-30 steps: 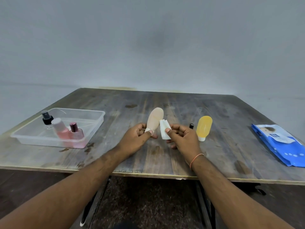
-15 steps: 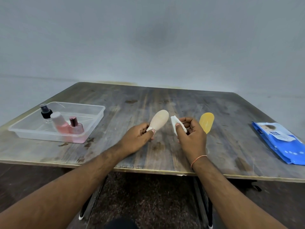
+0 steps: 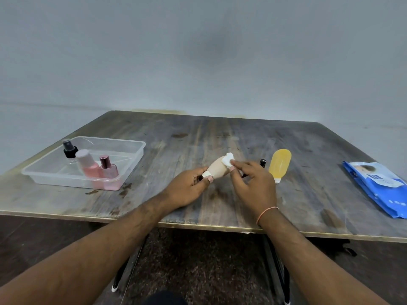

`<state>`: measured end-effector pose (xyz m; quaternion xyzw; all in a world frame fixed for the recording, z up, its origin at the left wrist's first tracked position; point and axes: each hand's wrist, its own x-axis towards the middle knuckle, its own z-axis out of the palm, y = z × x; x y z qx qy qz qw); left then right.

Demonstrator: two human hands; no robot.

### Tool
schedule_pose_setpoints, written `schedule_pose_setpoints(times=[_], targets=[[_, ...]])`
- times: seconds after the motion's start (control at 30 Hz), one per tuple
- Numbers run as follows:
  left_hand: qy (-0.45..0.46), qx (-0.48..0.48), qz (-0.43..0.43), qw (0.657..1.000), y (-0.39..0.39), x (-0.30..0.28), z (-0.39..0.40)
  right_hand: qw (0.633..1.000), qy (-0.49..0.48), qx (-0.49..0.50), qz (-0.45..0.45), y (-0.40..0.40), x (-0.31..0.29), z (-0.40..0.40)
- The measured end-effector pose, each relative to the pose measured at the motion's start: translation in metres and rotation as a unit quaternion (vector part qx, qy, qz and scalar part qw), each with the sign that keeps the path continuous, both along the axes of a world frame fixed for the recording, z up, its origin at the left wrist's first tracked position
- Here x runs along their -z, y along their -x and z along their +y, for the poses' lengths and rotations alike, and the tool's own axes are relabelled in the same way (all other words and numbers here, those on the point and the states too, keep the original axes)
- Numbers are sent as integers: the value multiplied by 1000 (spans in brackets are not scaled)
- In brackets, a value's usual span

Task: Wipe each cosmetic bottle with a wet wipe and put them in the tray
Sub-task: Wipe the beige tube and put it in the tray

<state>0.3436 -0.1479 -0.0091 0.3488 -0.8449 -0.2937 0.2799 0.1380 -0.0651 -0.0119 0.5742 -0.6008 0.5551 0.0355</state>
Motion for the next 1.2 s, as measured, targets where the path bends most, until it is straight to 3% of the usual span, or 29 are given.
schedule_pose_setpoints(times=[0.1,0.4,0.5,0.67,0.9,1.2], targets=[[21,5,-17,1000,1,2,-1,999,6,-19,26,-1,2,-1],[30,-7,-19,999,0,2,2,972,-6,-96,214,-6,6,-4],[35,-10,-17,999,1,2,3,968,2,-76,238,-6,5,-3],[51,-11,-45,998,2,3,4,980,2,32,196,-3,8,-7],[61,8,-64,996,2,1,5,987,-31,104,115,2,3,-8],[72,13,-51,996,1,4,4,985,-42,-28,164,-3,7,-9]])
